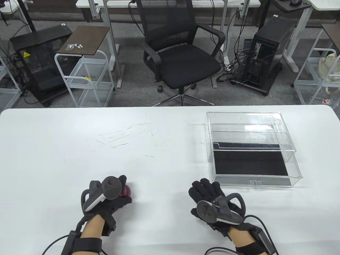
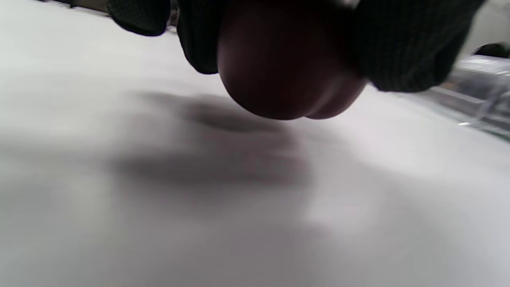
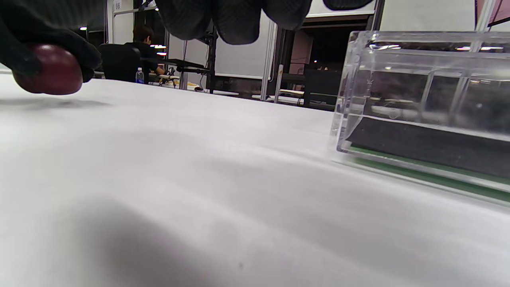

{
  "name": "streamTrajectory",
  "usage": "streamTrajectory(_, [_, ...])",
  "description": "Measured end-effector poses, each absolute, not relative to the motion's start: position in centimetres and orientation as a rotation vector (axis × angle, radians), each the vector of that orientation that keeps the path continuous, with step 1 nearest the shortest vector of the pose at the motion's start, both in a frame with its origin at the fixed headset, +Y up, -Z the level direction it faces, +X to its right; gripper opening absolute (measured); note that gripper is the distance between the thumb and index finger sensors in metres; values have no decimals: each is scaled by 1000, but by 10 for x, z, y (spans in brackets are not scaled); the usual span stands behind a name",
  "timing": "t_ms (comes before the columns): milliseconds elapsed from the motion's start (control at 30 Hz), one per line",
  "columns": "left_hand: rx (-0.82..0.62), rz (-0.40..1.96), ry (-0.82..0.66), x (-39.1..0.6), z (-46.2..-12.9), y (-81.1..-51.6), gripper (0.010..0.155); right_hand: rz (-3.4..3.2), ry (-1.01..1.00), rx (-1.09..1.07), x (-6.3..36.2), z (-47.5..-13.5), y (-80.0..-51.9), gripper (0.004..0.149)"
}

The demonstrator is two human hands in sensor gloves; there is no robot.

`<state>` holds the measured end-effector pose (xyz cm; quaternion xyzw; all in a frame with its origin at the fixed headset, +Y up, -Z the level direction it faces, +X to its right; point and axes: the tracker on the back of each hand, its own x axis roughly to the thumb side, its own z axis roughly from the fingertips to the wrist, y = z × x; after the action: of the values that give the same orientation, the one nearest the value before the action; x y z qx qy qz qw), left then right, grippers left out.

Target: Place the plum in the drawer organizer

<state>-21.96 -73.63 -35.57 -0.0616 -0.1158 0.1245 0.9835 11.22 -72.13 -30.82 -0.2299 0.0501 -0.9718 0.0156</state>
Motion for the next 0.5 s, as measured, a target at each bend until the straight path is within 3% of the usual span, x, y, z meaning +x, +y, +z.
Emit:
streamTrajectory(233, [-171, 116, -571, -90, -357, -732, 87, -3057, 168, -702, 121, -309, -718, 72])
streamTrajectory(333, [-182, 106, -611, -60, -359, -738, 88, -3059, 157, -715, 120, -308, -719, 72])
streamTrajectory(500, [-207, 74, -616, -47, -360, -745, 90, -3070, 145, -723, 120, -308, -718, 72])
